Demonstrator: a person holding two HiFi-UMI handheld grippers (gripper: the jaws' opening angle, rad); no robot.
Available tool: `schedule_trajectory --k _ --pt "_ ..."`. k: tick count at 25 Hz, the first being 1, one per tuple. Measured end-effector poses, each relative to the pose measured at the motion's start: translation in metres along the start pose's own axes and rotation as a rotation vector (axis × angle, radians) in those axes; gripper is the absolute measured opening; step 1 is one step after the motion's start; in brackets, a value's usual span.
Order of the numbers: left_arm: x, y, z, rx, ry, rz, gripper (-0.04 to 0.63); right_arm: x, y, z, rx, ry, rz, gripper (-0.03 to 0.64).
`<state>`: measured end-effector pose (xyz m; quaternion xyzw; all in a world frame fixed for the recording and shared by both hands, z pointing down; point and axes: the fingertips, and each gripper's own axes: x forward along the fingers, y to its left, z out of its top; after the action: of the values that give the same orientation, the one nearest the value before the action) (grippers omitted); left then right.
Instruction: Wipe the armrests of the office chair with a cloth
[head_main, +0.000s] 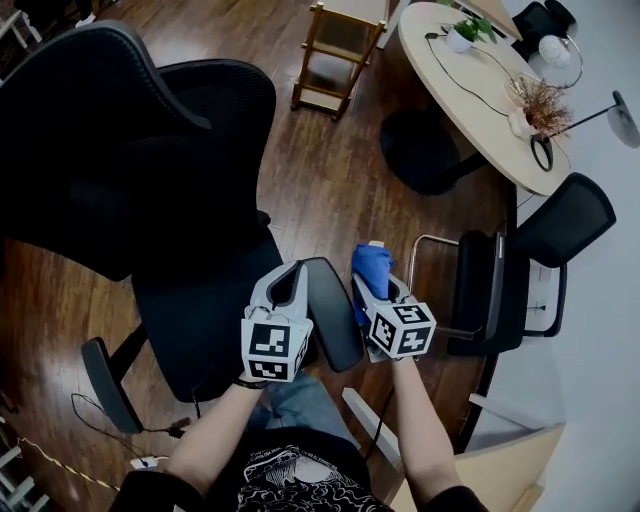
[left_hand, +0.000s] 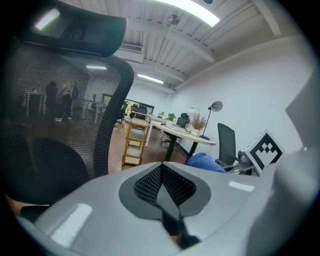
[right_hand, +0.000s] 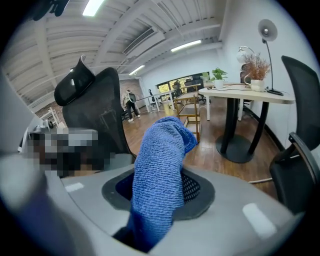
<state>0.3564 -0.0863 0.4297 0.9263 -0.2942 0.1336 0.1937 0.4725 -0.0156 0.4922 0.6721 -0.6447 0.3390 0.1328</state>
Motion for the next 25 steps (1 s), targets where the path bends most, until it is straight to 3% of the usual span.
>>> schedule_trajectory --k 11,17,25 --pt "-0.004 0.03 -0.002 -0.049 -0.015 0.126 0.003 0.059 0.014 0.043 -0.11 0.027 0.123 0.141" --pt "-0.016 0.047 -0.01 -0.065 -0.005 0.191 0.003 0.092 0.022 0.072 -0.107 -0.01 0.138 0.141" --pt "-0.015 0.057 -0.011 -0.085 -0.016 0.222 0.003 0.121 0.042 0.097 -0.095 -0.043 0.165 0.141"
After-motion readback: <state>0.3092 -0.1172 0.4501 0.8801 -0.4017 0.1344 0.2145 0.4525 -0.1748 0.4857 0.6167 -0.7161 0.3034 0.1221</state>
